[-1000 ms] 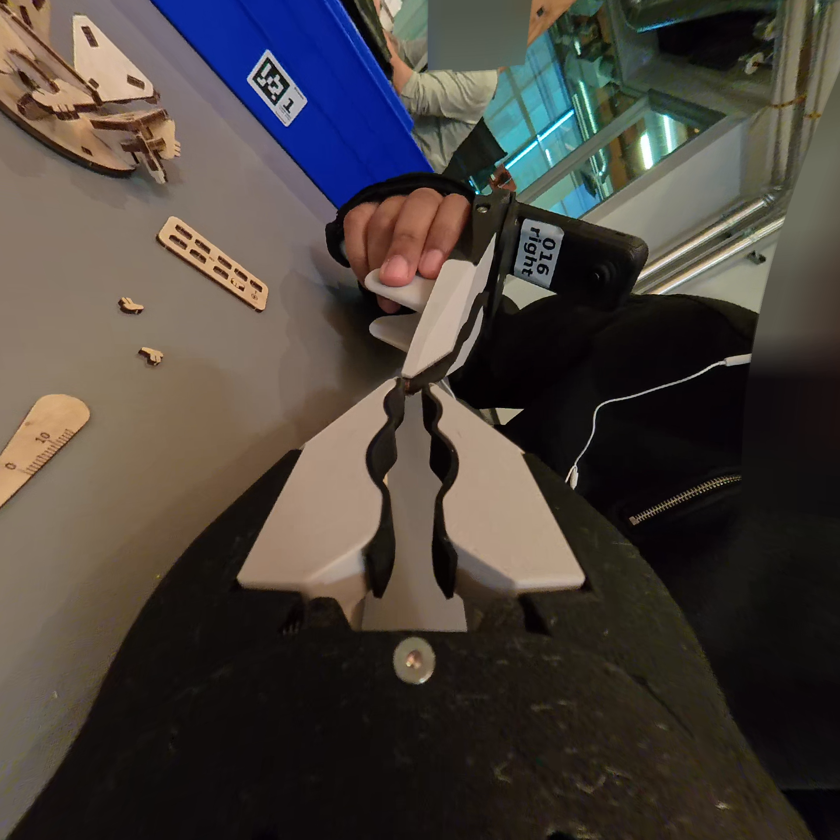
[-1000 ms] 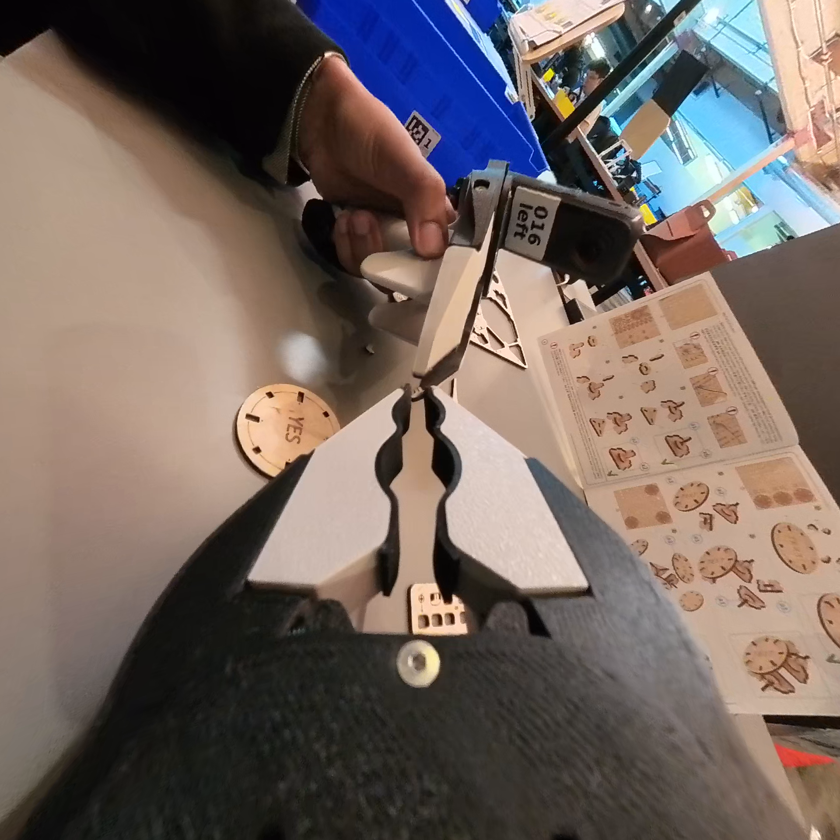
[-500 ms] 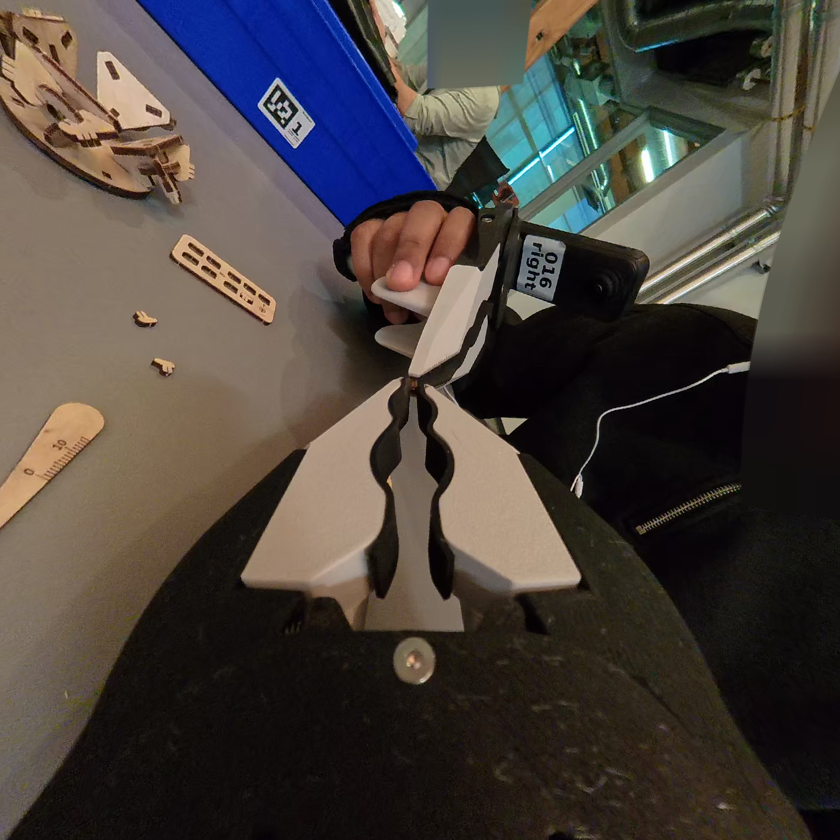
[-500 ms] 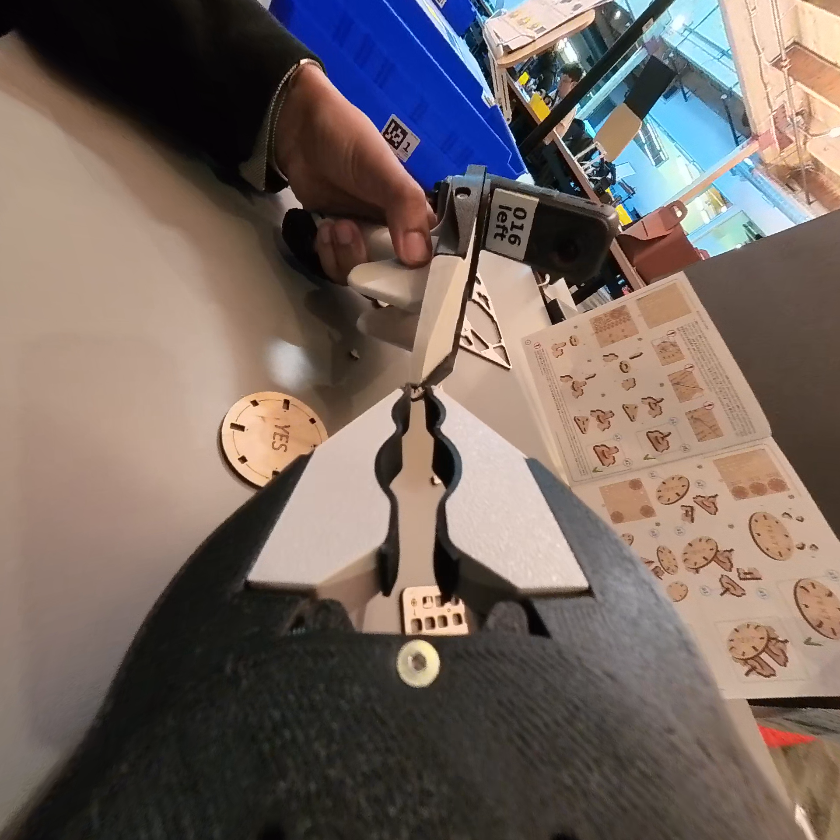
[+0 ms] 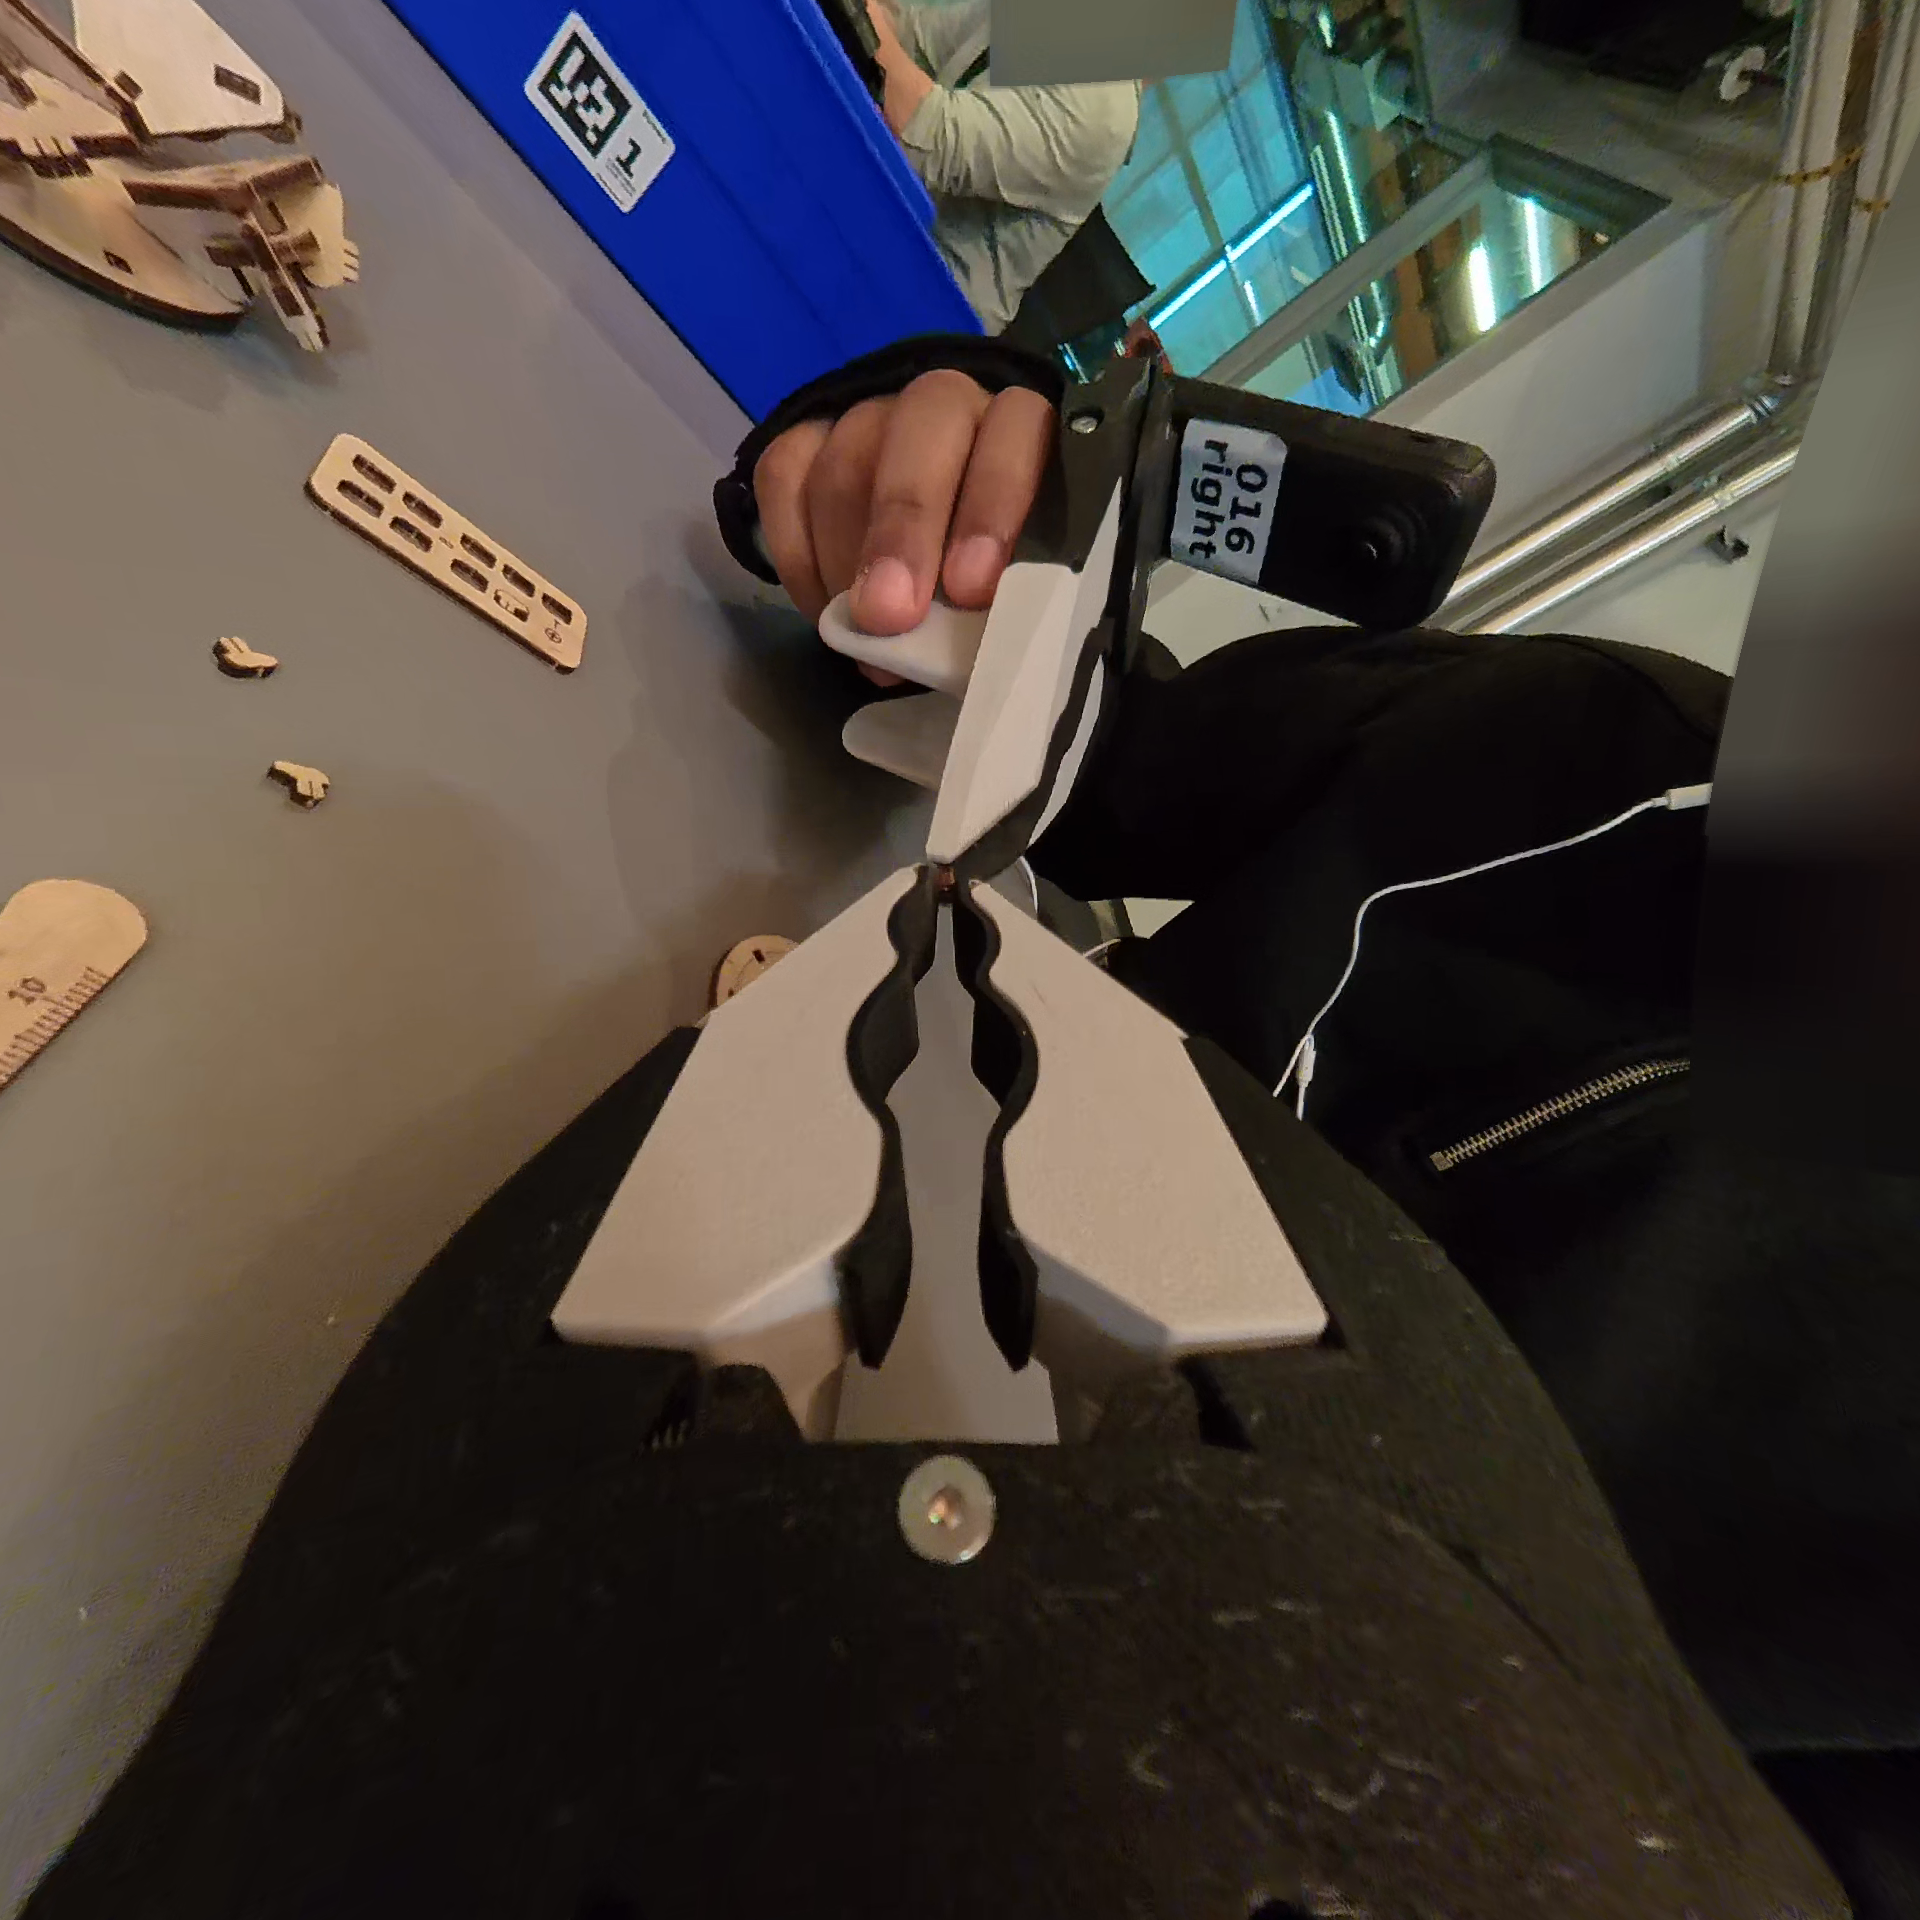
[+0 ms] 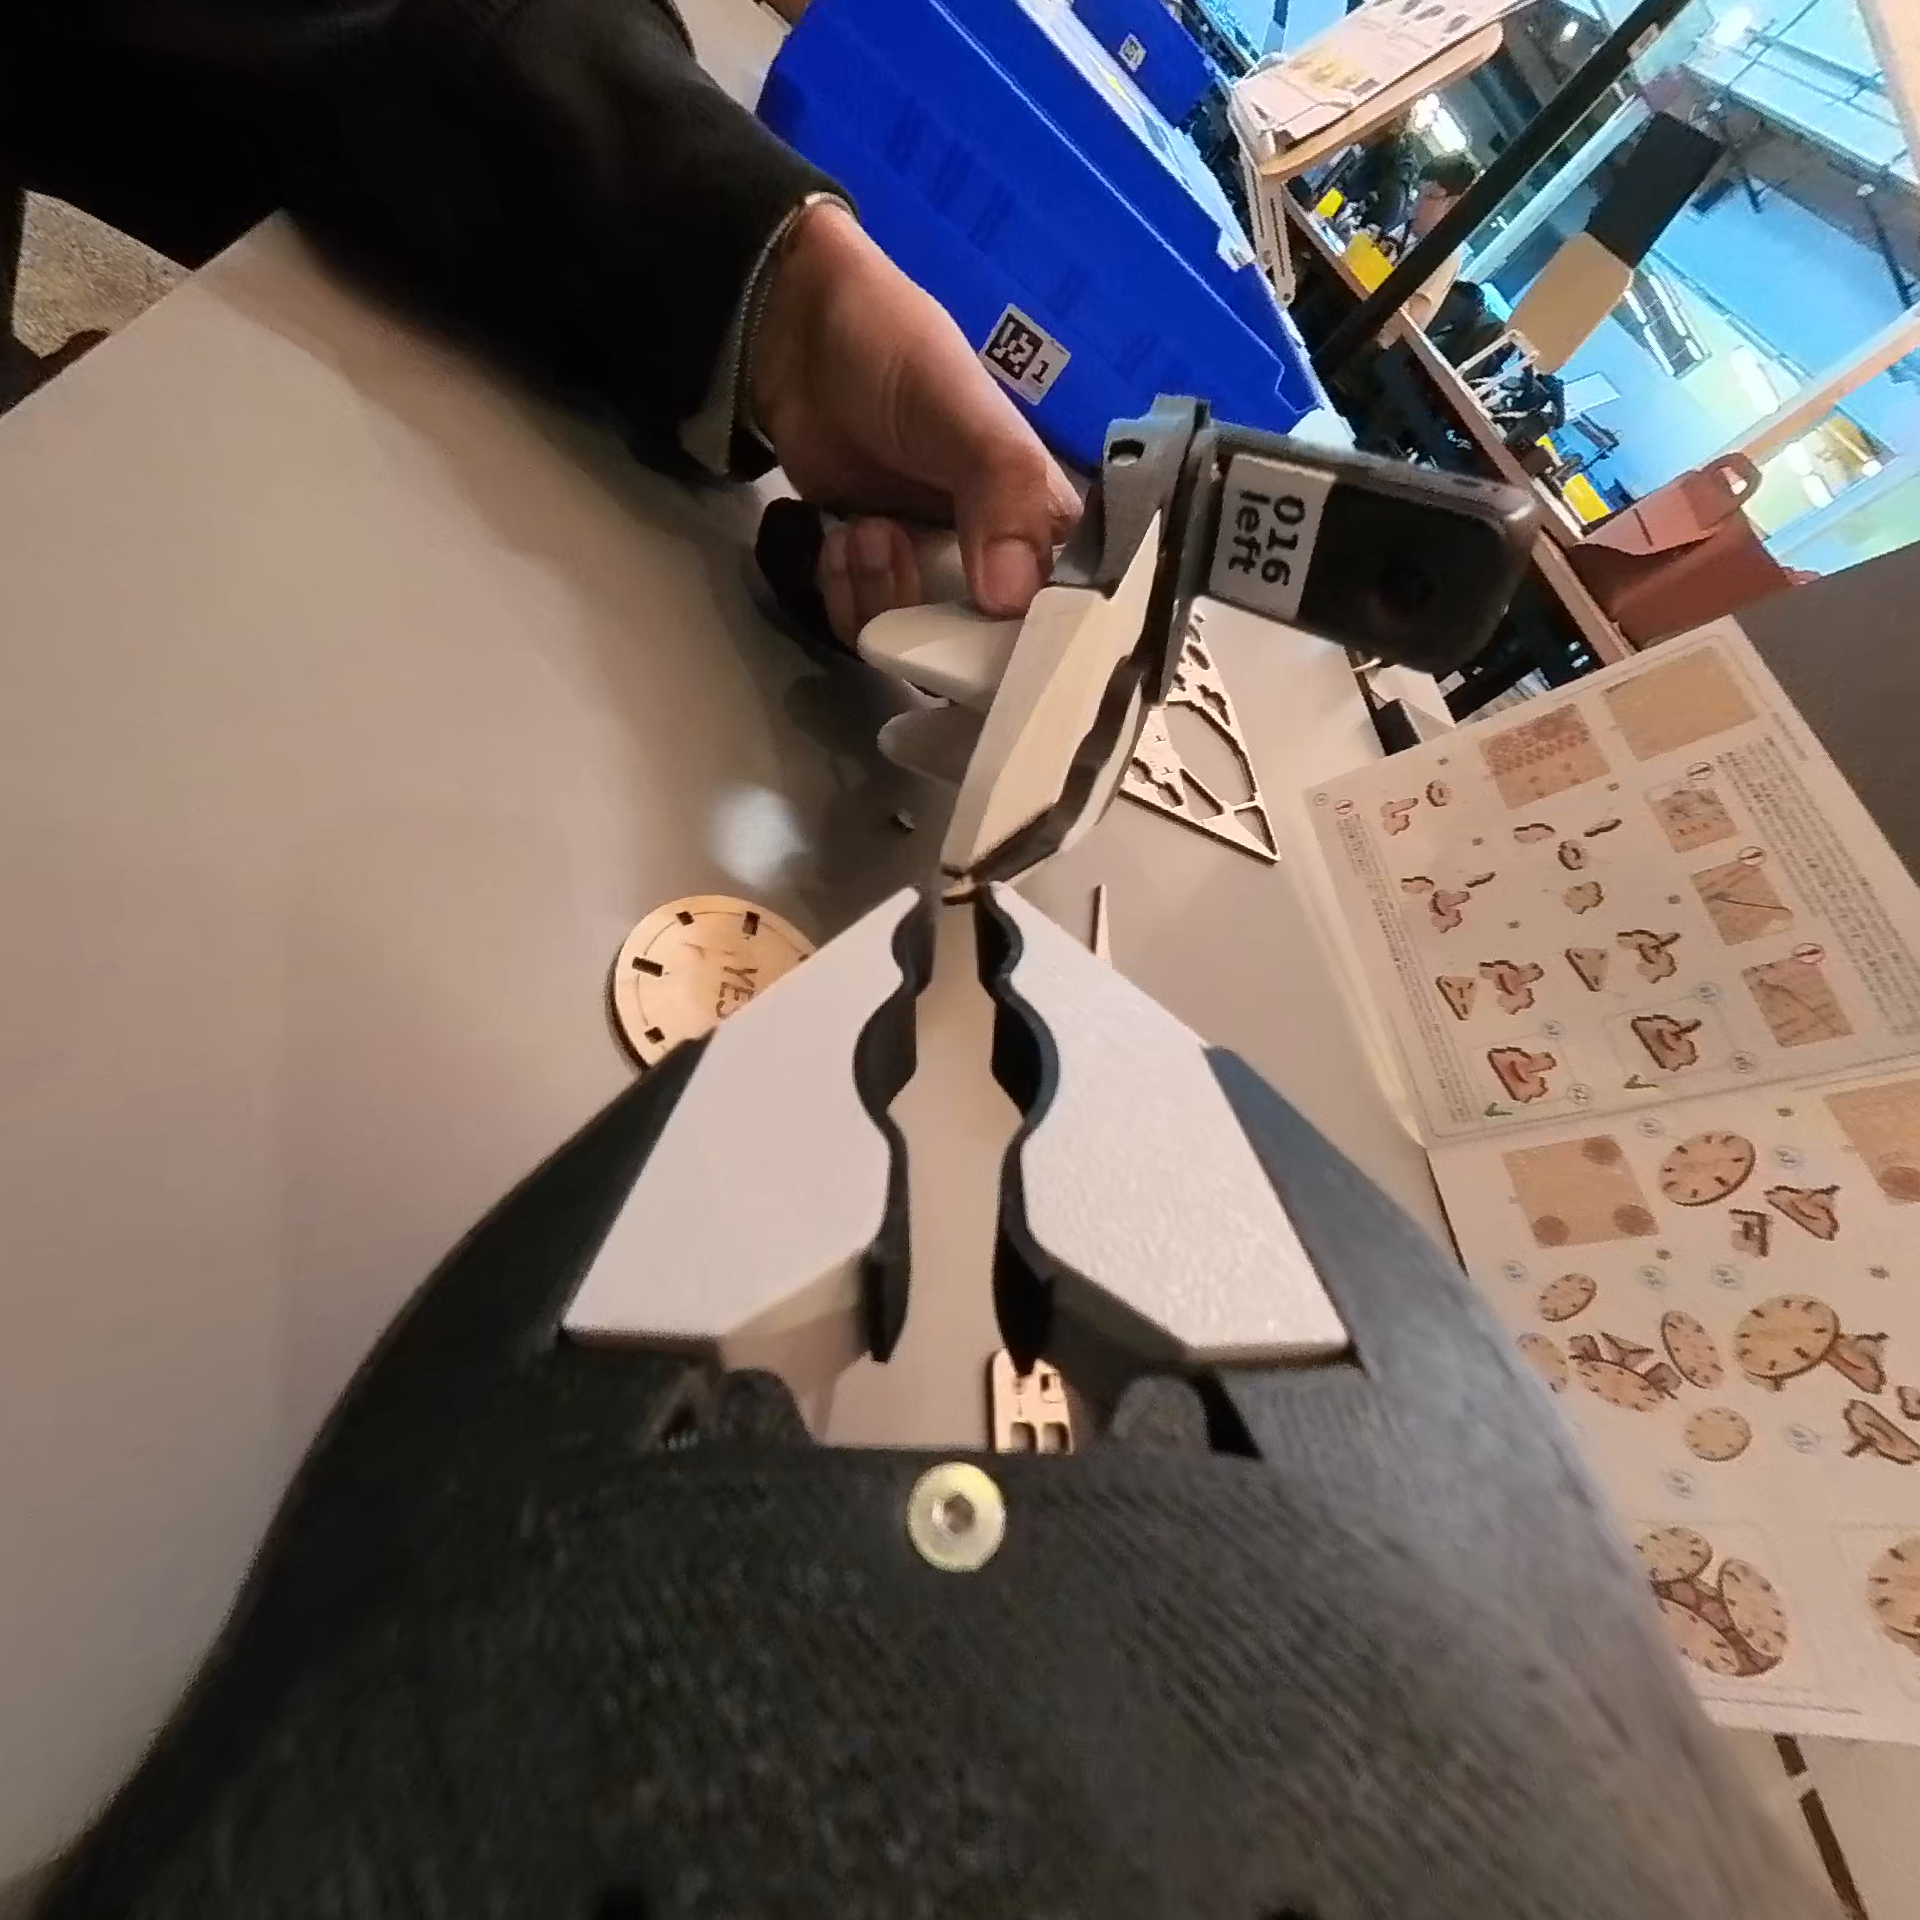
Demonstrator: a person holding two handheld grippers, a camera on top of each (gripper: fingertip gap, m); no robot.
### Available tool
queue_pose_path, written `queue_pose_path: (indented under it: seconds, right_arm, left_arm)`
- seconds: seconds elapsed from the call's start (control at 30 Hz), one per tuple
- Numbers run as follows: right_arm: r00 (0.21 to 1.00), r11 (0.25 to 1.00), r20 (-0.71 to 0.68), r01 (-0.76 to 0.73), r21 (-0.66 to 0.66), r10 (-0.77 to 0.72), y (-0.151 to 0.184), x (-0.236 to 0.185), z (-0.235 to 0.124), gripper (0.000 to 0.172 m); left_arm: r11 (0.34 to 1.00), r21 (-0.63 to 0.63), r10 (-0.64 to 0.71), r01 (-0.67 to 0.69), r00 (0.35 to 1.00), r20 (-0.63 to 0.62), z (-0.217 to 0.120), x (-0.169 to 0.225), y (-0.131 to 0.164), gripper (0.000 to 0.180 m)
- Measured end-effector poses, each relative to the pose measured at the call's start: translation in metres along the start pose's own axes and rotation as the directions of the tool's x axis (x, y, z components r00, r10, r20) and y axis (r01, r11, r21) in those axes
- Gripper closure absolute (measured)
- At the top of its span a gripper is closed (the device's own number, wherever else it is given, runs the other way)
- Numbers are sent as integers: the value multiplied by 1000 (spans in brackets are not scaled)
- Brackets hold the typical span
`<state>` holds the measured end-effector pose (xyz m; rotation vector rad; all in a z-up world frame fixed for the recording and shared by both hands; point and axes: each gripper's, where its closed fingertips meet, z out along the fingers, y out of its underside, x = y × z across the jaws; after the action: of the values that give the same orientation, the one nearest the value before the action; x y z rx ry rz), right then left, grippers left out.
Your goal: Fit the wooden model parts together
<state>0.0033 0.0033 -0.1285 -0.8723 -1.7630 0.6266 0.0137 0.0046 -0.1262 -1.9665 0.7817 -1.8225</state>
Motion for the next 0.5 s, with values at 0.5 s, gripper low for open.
queue_pose_path:
  seconds: [0.5]
  right_arm:
    - [999,1000,48,-11,13,11,-4,-6,-2,168]
  left_arm:
    - [999,-31,-18,16,999,-44,3,5,6,180]
